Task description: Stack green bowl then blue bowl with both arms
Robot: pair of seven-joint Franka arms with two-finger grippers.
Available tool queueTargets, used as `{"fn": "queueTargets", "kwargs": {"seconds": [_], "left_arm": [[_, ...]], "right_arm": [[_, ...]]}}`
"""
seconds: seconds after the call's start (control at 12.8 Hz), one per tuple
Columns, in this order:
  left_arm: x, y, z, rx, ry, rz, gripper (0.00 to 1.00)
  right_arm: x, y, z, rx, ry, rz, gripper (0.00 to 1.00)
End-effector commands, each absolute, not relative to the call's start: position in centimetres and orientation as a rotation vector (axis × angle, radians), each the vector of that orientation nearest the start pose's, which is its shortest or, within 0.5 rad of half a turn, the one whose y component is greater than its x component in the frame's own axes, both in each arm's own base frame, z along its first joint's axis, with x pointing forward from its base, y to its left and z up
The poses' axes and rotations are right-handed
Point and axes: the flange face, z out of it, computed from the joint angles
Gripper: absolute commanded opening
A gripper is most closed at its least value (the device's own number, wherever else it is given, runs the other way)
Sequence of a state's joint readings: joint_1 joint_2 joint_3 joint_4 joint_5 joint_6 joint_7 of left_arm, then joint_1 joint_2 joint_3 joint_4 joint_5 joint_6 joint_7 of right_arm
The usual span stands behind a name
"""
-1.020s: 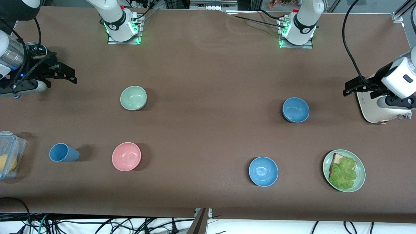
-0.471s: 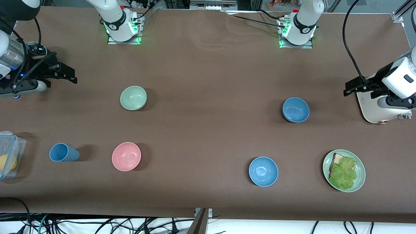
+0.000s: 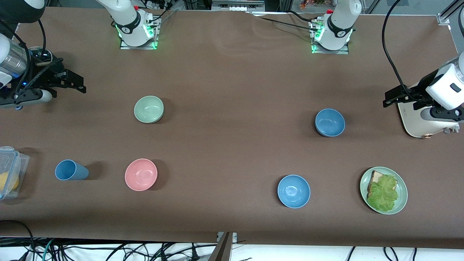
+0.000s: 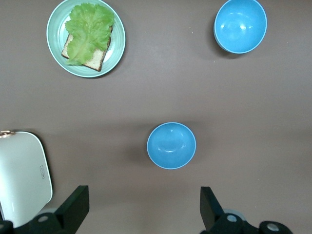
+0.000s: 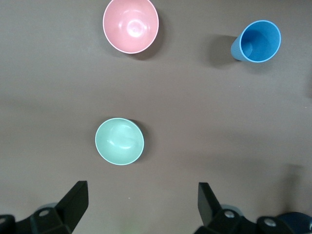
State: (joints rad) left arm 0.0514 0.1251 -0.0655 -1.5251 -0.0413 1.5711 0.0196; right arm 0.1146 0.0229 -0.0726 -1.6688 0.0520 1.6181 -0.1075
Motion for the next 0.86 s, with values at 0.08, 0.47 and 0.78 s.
{"fn": "queueTargets", "kwargs": {"seconds": [0.08, 0.47, 0.78], "left_arm": [[59.1, -1.1, 58.0, -3.178, 0.076, 0.121, 1.0], [59.1, -1.0, 57.9, -3.179, 0.074, 0.124, 1.0], [59.1, -1.0, 58.0, -3.179, 0.074, 0.121, 1.0]], "right_arm": [[55.7, 2.7, 57.4, -3.09, -0.219, 0.122, 0.99], [55.4, 2.7, 52.7, -3.073, -0.2, 0.196, 0.99], [53.4, 2.4, 43.1, -3.072, -0.169, 0.191, 0.99]]}}
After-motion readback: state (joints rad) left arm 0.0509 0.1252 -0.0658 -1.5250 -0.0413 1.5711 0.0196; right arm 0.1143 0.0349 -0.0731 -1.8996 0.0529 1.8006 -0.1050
